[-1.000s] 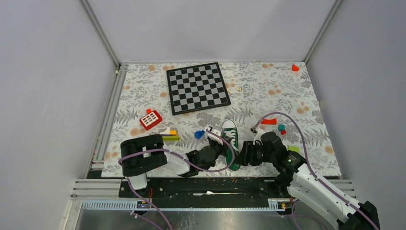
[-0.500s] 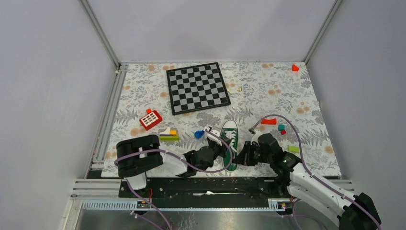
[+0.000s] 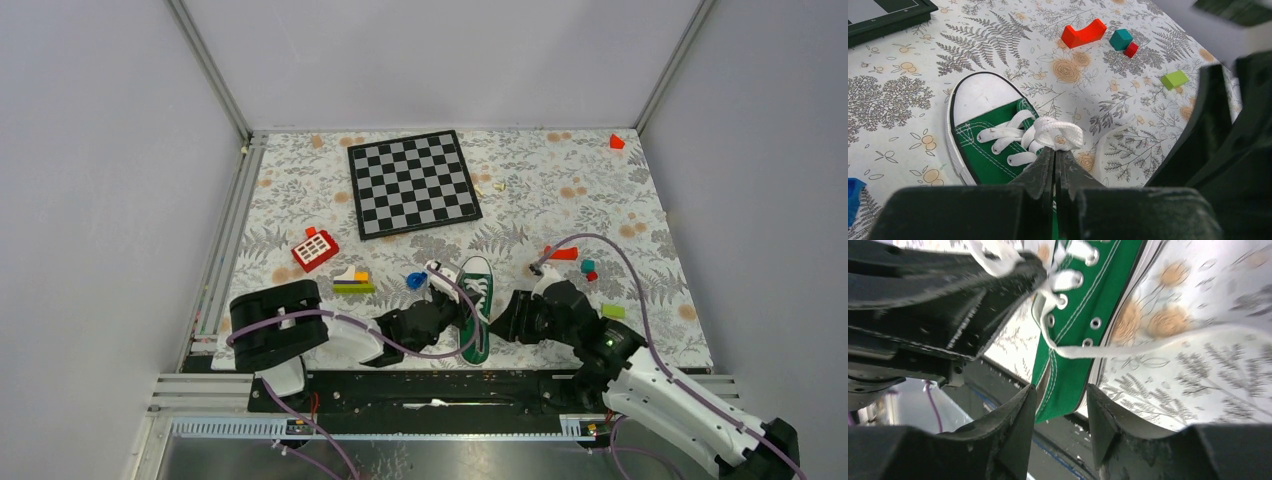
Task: Tie the shoes
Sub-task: Wrap the shoelace around the shoelace.
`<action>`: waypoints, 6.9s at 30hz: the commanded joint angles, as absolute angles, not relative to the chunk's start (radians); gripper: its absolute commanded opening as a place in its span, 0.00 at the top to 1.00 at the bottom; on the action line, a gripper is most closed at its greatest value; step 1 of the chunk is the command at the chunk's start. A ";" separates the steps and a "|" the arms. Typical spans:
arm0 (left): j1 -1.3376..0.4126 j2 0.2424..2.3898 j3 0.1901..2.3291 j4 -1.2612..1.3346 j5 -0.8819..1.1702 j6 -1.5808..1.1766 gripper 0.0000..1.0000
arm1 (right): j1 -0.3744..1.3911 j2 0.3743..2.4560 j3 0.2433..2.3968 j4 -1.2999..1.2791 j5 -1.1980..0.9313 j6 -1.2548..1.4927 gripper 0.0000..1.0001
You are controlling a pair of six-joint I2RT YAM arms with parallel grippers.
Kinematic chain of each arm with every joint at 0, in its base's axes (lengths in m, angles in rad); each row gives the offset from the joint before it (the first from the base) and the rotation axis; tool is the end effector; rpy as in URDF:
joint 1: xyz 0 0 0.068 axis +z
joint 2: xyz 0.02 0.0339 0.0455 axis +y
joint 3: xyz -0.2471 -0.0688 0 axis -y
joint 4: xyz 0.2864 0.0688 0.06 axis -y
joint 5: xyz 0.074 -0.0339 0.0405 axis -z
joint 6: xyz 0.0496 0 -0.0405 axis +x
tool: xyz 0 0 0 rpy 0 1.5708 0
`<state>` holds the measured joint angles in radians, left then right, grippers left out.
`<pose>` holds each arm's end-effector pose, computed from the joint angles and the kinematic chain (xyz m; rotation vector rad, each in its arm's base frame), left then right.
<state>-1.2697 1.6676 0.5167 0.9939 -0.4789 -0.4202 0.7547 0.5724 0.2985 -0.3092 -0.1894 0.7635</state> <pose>0.1203 -0.3103 0.1039 0.3877 1.7407 -0.8324 0.1442 0.1484 0.1601 -0.1096 2.3449 1.0302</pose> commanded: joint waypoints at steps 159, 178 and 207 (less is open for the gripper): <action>-1.006 1.543 0.478 0.945 0.329 -0.233 1.00 | 0.605 1.040 0.688 -0.285 -0.333 0.636 0.72; -1.005 1.536 0.459 0.957 0.235 -0.273 1.00 | 0.605 0.913 0.573 -0.251 -0.263 0.697 1.00; -1.006 1.620 0.498 0.960 0.294 -0.371 1.00 | 0.605 0.693 0.398 -0.290 -0.179 0.761 1.00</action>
<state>-1.0176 1.5944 0.4698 0.9436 0.2817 -0.3691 0.6094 0.6872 0.4282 -0.2424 -0.2111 0.7502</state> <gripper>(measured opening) 0.013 0.014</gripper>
